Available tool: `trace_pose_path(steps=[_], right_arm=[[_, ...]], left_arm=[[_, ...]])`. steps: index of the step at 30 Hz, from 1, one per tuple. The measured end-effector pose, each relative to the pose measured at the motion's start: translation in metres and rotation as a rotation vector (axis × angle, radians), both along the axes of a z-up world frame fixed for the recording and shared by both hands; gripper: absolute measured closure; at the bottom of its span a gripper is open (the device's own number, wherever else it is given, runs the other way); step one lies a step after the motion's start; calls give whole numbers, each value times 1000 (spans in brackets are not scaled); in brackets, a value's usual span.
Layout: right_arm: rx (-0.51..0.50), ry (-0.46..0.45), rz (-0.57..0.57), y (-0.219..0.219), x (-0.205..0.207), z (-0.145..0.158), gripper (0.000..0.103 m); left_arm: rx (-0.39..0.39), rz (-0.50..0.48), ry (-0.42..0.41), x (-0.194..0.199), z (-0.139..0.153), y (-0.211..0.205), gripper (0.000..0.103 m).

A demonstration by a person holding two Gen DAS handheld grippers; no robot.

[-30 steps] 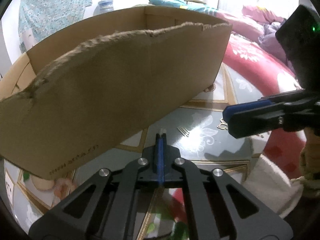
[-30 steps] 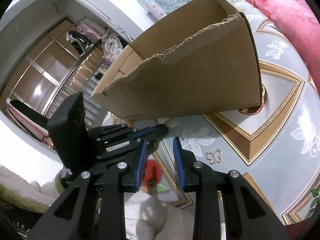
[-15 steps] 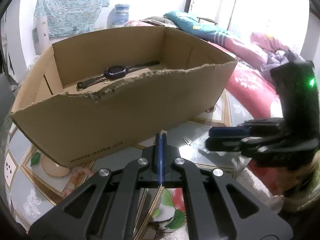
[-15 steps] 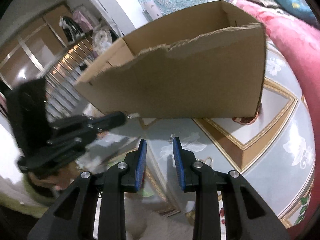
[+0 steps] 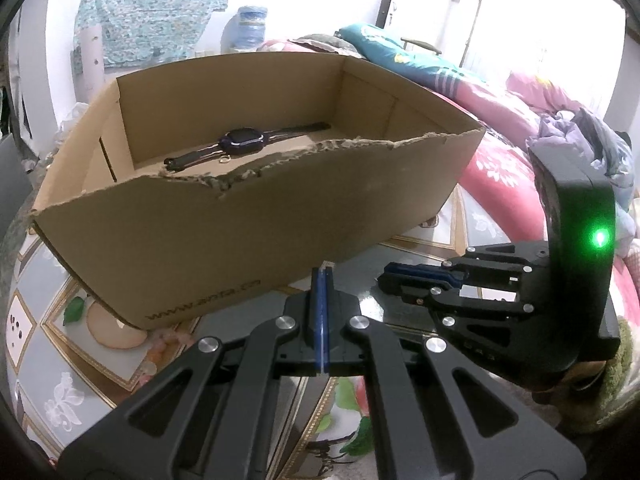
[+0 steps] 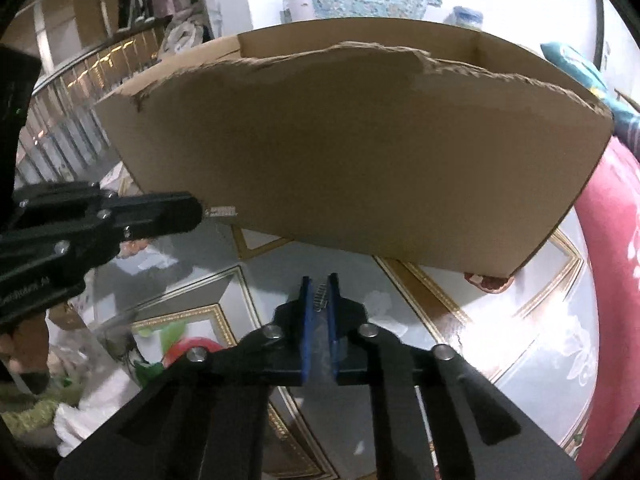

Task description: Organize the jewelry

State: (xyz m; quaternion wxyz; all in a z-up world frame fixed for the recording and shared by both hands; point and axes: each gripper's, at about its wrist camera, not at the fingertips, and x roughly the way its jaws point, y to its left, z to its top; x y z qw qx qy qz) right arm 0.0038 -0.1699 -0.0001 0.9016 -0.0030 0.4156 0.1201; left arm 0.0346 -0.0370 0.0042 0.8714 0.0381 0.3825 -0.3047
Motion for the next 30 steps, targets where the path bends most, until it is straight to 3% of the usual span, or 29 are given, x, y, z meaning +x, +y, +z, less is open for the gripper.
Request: trace_pose_path(steps=[13, 21, 24, 28, 30], right_arm=[[122, -14, -36, -21, -15, 19, 100], [126, -106, -36, -29, -36, 54, 100], [189, -52, -28, -32, -30, 49, 100], [164, -2, -27, -24, -25, 32, 87], [140, 14, -23, -18, -21, 22, 86]], left_arm=[[-11, 1, -17, -8, 7, 4, 103], [-60, -36, -97, -24, 42, 7, 103], [-56, -33, -109, -26, 46, 6, 103], [-52, -25, -86, -25, 40, 5, 103], [-49, -25, -73, -25, 36, 4, 103]])
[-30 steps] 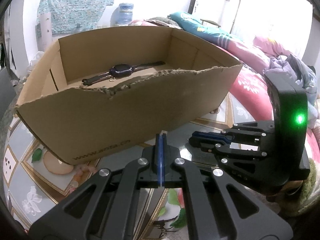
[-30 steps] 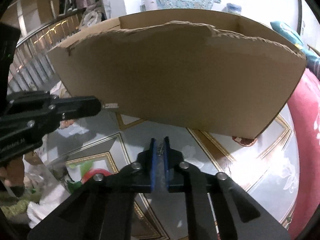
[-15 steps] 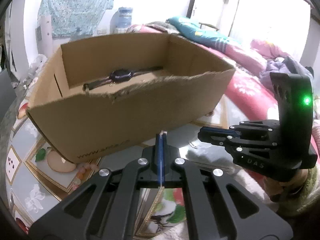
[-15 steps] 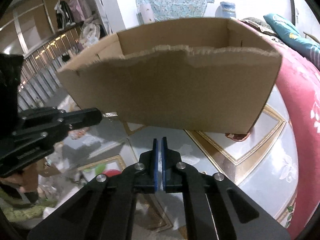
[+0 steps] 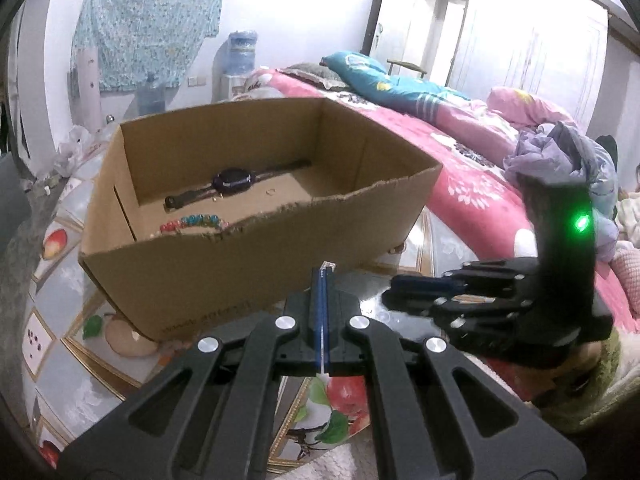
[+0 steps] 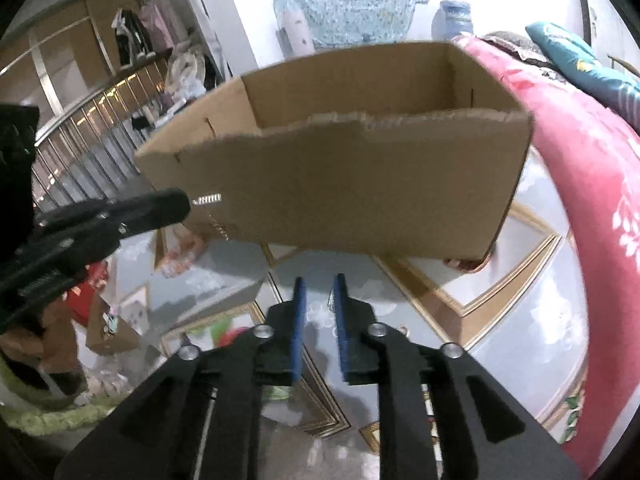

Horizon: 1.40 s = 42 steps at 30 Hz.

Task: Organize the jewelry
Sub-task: 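Carry the held pieces over the box and open both grippers to drop them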

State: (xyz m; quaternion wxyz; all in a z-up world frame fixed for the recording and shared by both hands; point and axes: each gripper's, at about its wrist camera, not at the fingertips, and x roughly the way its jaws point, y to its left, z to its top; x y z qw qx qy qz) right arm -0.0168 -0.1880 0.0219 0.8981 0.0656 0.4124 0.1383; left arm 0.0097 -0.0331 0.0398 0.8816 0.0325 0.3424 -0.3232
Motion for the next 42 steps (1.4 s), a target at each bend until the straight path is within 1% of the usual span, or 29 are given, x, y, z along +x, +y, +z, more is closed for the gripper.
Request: trace_pose_path(steps=[5, 7, 9, 11, 13, 17, 22, 26, 28, 30, 34, 36, 38, 40, 42], right_arm=[[-91, 25, 2, 11, 10, -21, 86], [-137, 0, 8, 17, 10, -21, 86], [-170, -7, 12, 21, 10, -21, 92], [-158, 0, 17, 22, 11, -21, 98], [-136, 6, 9, 20, 12, -20, 98], [-52, 27, 1, 11, 13, -20, 98], [5, 22, -12, 0, 10, -16, 98], [32, -5, -24, -10, 3, -4, 98], [43, -33, -27, -18, -5, 8, 98], [54, -69, -25, -20, -12, 22, 98], [84, -179, -2, -24, -20, 61, 98], [94, -227, -2, -27, -17, 77, 98], [106, -250, -3, -29, -10, 87, 98], [117, -252, -6, -35, 4, 94, 98], [142, -231, 1, -39, 23, 96, 98]], left_arm=[[8, 4, 12, 2, -6, -1, 103], [7, 7, 15, 4, -7, 0, 103], [4, 10, 19, 5, -8, 2, 103], [3, 14, 19, 7, -9, 3, 103], [0, 18, 20, 7, -9, 4, 103], [-3, 25, 19, 6, -8, 7, 103], [-4, 28, 9, 2, -3, 9, 103], [-9, 28, -10, -3, 6, 11, 103], [-17, 27, -21, -5, 12, 12, 103], [-31, 28, -40, -8, 21, 13, 103], [-65, 35, -79, -9, 41, 14, 103], [-85, 19, -91, -5, 50, 12, 103], [-91, 10, -97, 4, 56, 8, 103], [-84, 10, -94, 13, 58, 4, 103], [-86, 8, -77, 28, 58, -1, 103]])
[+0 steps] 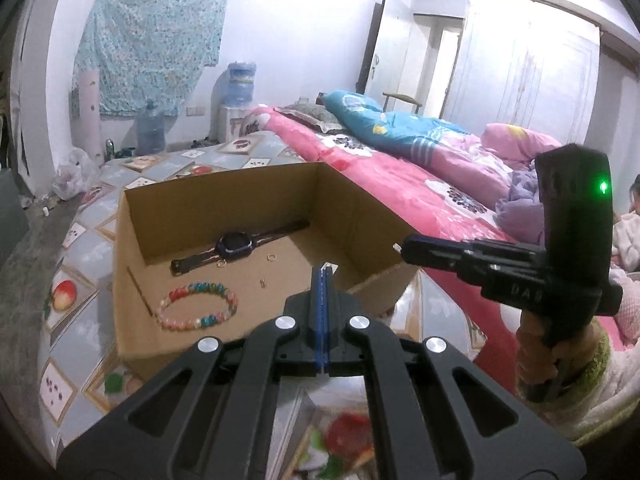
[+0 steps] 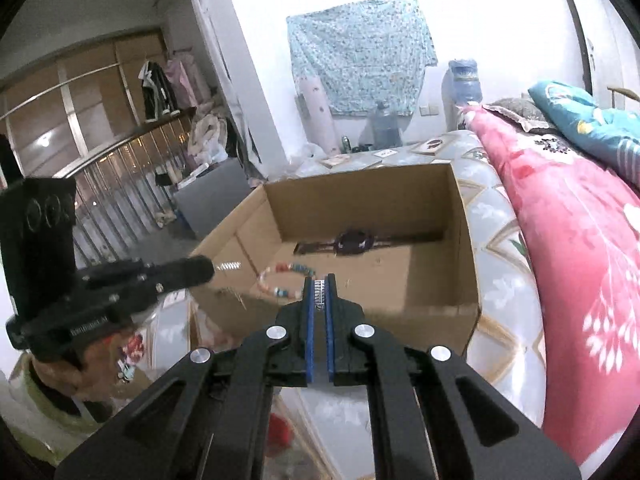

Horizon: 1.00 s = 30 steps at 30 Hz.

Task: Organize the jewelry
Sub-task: 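Carry the held pieces over the box and open both grippers to drop them, then move both grippers out of the box down to the table beside it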

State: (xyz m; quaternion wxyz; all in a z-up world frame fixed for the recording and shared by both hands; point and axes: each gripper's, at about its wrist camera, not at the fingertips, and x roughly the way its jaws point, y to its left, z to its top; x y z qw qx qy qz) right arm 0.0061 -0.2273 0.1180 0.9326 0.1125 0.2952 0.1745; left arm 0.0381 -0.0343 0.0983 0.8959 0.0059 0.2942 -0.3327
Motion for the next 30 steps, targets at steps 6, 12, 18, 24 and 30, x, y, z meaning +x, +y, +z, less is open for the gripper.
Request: trace_pose_path(steps=[6, 12, 18, 24, 30], right_arm=[[32, 117, 1, -10, 60, -12, 98], [16, 153, -46, -22, 103, -16, 97], [29, 131, -76, -34, 104, -13, 89], [42, 114, -95, -43, 91, -8, 88], [49, 58, -108, -48, 55, 6, 77]], left_arm=[[39, -11, 89, 56, -16, -20, 103], [136, -25, 132, 98, -40, -50, 103], [104, 5, 179, 110, -51, -46, 95], [85, 21, 167, 100, -47, -37, 89], [50, 31, 122, 74, -28, -22, 78]])
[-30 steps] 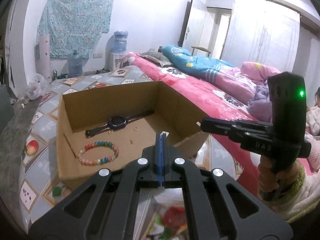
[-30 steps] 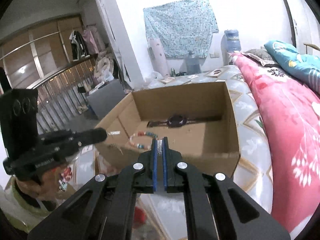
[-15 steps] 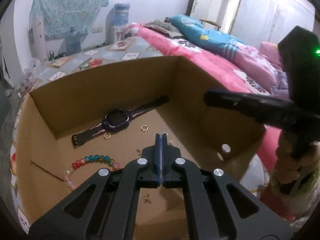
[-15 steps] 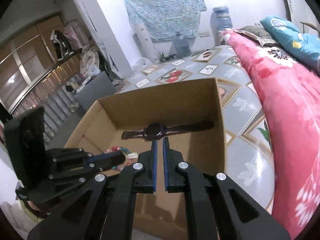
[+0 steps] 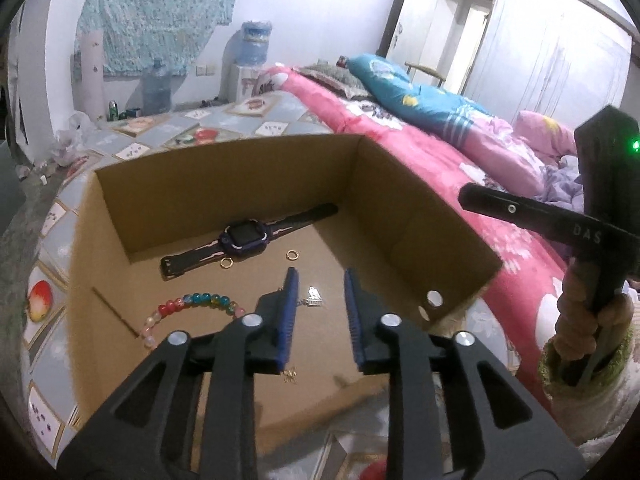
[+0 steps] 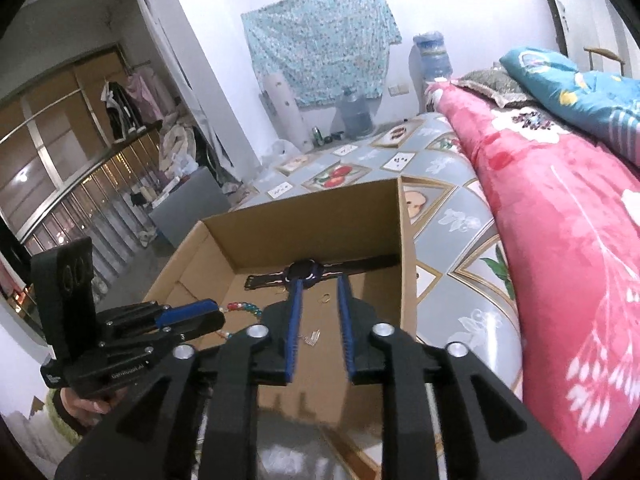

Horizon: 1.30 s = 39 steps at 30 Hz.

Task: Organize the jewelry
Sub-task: 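Move both grippers out of the box down to the table beside it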

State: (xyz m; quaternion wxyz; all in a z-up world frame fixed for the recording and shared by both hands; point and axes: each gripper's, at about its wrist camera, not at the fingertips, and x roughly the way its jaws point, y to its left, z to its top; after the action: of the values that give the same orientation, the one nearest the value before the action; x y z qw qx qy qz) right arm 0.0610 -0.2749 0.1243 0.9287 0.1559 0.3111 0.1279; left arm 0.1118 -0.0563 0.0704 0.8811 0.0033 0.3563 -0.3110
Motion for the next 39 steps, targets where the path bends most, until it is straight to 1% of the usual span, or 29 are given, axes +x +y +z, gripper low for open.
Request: trace_pose_path(steps=[1, 2, 3, 5, 8, 10, 11, 12, 14, 16, 18, 19, 21, 22, 24, 26, 28, 31, 32, 34, 36, 38, 39], right_arm=[[0, -14, -2, -1, -9, 3, 74], [-1, -24, -3, -3, -17, 4, 71], [-4, -38, -7, -5, -28, 6, 70], [-7, -54, -18, -10, -44, 7, 64], [-11, -61, -42, -19, -68, 3, 59], [-16, -43, -55, -24, -82, -4, 56], [-19, -23, -60, -26, -89, -10, 53], [-22, -1, -60, -27, -93, -16, 51], [-36, 47, -62, -27, -100, -30, 47], [-80, 108, -66, -21, -104, -47, 45], [-118, 162, -58, -12, -107, -64, 42], [-129, 183, -52, -8, -108, -71, 40], [-172, 227, -37, 5, -110, -85, 38], [-204, 244, -30, 14, -111, -92, 37], [-270, 265, -9, 30, -114, -105, 36], [-315, 273, -2, 41, -116, -111, 32], [-346, 285, 6, 50, -117, -116, 31], [-359, 309, -3, 56, -117, -123, 29], [-370, 302, -8, 58, -118, -123, 26], [-393, 302, -6, 60, -115, -124, 24], [-415, 302, 0, 64, -117, -126, 19], [-435, 303, 6, 67, -117, -129, 12], [-438, 305, 6, 68, -118, -129, 11]], left_arm=[[-3, 0, -9, -5, 3, 3, 75], [-5, -1, -24, -14, 8, 6, 70], [-6, -1, -35, -20, 11, 9, 67], [-6, 1, -58, -37, 15, 17, 55], [9, -1, -74, -63, 15, 26, 46], [22, -1, -71, -76, 11, 30, 41], [36, 2, -70, -82, 8, 30, 37], [54, 1, -68, -89, 4, 30, 36], [77, -5, -54, -98, -5, 29, 30], [96, -8, -10, -103, -19, 25, 27], [120, 1, 34, -104, -33, 22, 26], [151, 12, 68, -102, -42, 18, 25], [206, 36, 105, -100, -58, 12, 25], [222, 49, 119, -99, -65, 11, 25], [243, 69, 153, -95, -75, 10, 25], [260, 90, 181, -91, -83, 10, 24], [280, 101, 201, -88, -90, 9, 22], [324, 122, 210, -85, -99, 7, 20], [337, 128, 218, -84, -102, 6, 20], [351, 137, 212, -84, -103, 7, 18], [370, 149, 205, -85, -106, 6, 13], [373, 163, 199, -86, -108, 7, 11], [377, 167, 194, -87, -108, 6, 10]])
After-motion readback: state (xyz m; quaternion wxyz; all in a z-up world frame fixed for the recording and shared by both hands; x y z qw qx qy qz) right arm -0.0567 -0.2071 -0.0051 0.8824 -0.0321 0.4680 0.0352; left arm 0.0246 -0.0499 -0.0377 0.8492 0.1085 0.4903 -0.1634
